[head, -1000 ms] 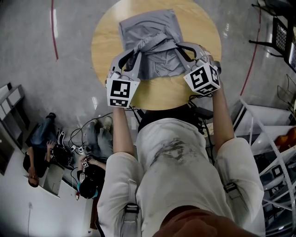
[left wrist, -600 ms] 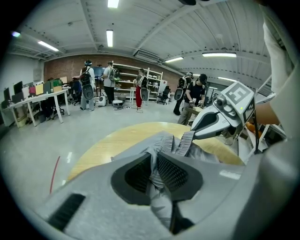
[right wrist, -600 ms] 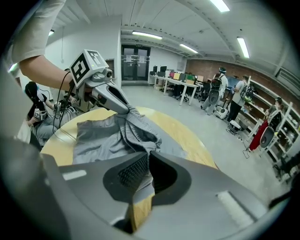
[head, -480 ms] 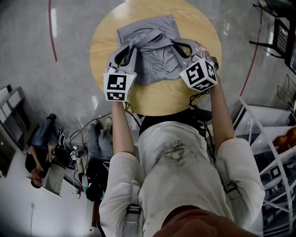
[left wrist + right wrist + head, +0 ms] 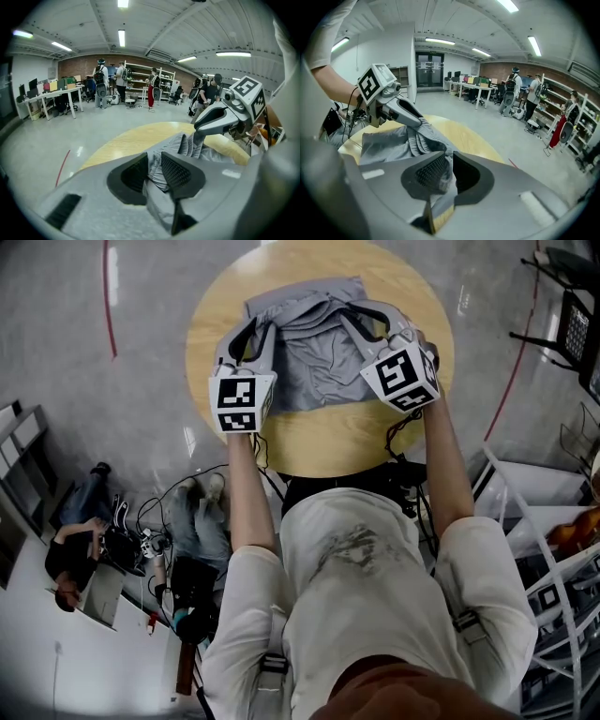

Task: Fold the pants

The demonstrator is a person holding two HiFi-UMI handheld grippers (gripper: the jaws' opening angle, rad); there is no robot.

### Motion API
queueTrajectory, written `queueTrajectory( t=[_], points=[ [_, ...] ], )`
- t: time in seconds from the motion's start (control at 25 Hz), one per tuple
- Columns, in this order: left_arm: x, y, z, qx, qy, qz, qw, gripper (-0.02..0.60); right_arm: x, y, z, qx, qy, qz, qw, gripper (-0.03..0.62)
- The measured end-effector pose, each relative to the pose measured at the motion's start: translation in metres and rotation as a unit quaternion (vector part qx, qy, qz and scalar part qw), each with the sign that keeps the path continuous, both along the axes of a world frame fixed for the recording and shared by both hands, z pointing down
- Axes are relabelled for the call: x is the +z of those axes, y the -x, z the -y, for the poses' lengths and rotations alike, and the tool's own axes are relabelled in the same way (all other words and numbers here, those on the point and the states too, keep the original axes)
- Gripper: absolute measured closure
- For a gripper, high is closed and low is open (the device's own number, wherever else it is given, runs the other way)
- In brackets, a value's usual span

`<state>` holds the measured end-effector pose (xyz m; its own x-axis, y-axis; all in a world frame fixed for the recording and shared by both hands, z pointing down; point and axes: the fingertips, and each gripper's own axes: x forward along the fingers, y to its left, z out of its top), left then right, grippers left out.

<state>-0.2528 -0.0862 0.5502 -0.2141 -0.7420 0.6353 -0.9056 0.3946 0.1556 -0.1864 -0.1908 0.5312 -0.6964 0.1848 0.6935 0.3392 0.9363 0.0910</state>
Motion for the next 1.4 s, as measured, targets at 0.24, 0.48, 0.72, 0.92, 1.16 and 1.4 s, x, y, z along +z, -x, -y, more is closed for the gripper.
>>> queueTrajectory(
  t=[0.24,0.48,0.72,0.92,1.16,1.4],
  points=[
    [-0.020,0.024,-0.010,-0.060,-0.014,0.039,0.9974,0.498,-0.013,0.011,0.005,0.010,-0.007,0.021,1.000,0.523],
    [-0.055,0.024,-0.020,-0.074,-0.028,0.068,0.9946,0.563,-0.034,0.005,-0.006,0.011,-0.007,0.039,0.999,0.522],
    [-0.082,0.007,-0.032,-0.062,-0.046,0.085,0.9934,0.578,-0.058,-0.005,-0.027,0.007,-0.006,0.065,0.998,0.525],
    [-0.114,-0.015,-0.044,-0.053,-0.075,0.090,0.9917,0.578,-0.090,-0.016,-0.048,0.004,-0.021,0.090,0.996,0.576],
    [-0.158,-0.054,-0.071,-0.028,-0.113,0.083,0.9897,0.578,-0.138,-0.047,-0.091,0.019,-0.013,0.116,0.993,0.586],
    [-0.218,-0.078,-0.098,-0.018,-0.171,0.088,0.9811,0.578,-0.217,-0.074,-0.119,0.057,0.013,0.222,0.973,0.586]
  ],
)
